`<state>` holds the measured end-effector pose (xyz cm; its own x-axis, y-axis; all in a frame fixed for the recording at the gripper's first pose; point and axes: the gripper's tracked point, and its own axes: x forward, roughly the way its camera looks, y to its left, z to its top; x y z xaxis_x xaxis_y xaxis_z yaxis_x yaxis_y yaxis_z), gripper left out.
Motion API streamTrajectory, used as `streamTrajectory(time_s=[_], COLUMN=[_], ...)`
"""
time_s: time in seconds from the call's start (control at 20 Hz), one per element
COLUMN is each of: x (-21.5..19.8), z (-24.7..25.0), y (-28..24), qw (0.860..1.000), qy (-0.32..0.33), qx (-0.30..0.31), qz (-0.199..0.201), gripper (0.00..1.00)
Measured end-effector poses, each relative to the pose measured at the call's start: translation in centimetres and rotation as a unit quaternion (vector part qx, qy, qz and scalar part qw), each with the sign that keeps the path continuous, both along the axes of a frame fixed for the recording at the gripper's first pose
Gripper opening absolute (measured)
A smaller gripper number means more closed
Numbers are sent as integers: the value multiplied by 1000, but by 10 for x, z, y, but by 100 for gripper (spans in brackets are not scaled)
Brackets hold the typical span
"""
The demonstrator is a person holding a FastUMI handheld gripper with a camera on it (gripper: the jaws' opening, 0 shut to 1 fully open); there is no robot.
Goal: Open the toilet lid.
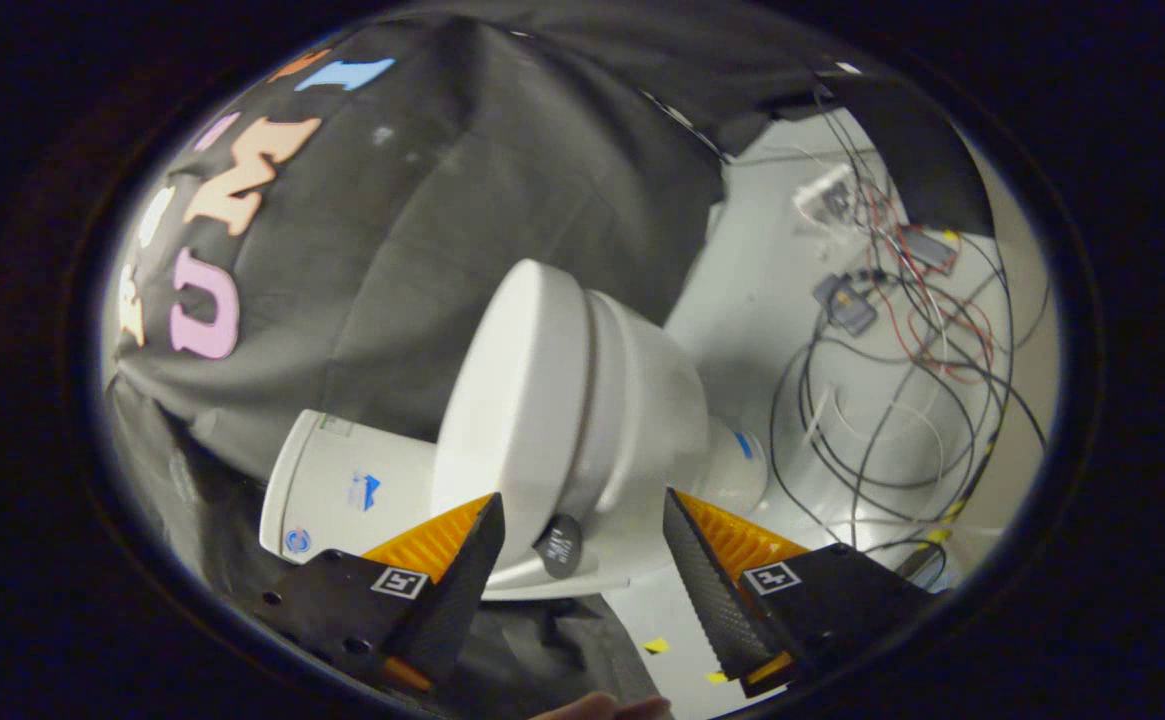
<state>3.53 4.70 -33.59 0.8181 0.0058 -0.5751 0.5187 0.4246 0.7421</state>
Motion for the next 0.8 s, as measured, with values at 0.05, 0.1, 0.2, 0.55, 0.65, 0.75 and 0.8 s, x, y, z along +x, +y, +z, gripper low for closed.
streamTrajectory(time_s=[0.05, 0.1, 0.2, 0.55, 0.65, 0.75, 0.8], x=[2, 4, 3, 22, 23, 25, 26], z=[-7, -9, -15, -4, -6, 2, -1], y=[6, 14, 24, 28, 25, 21, 22], qw=[1000, 1000, 998, 996, 997, 997, 998], qy=[11, 14, 27, 24, 35, 31, 31], qx=[7, 15, 16, 85, 74, 65, 55], qz=[5, 16, 46, 0, -9, -29, -30], gripper=[96, 96, 90, 39, 23, 23, 18])
